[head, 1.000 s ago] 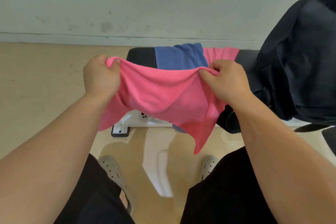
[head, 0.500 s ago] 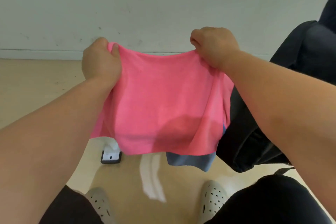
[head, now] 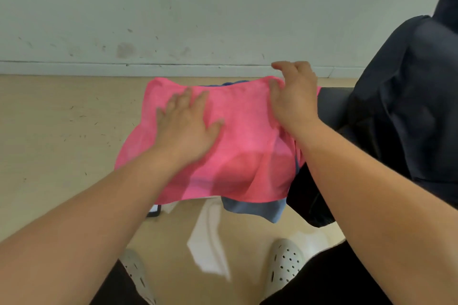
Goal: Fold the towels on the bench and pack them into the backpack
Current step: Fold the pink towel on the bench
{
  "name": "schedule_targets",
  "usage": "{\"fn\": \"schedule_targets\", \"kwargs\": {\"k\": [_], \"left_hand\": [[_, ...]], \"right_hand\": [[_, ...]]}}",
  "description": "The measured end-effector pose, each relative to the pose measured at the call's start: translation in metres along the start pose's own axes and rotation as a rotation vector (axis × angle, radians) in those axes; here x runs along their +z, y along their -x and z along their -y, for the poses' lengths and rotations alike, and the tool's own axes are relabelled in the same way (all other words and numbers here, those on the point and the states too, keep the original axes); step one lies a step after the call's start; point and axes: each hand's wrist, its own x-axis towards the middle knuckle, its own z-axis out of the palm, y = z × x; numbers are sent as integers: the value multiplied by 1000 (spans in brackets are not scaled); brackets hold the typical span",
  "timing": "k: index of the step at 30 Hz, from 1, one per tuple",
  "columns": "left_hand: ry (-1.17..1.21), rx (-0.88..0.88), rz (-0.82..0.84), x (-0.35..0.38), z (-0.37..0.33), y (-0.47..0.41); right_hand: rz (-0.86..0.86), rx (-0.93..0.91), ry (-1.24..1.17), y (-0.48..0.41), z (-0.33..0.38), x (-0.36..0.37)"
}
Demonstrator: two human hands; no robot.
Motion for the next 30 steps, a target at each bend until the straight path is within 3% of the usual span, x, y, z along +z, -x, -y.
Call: {"fn": "schedule_targets", "kwargs": {"k": [5, 13, 15, 19, 30], "left_hand": [[-54, 85, 156, 26, -32, 26], [-136, 78, 143, 34, -33, 27], [-136, 74, 141, 34, -34, 28], [-141, 70, 124, 34, -34, 28], [-137, 74, 99, 36, -34, 29]], "right_hand": [[130, 150, -80, 49, -10, -32], [418, 236, -1, 83, -37, -65], [425, 285, -48, 87, -38, -66], [388, 175, 104, 91, -29, -59], [258, 106, 177, 91, -18, -66]]}}
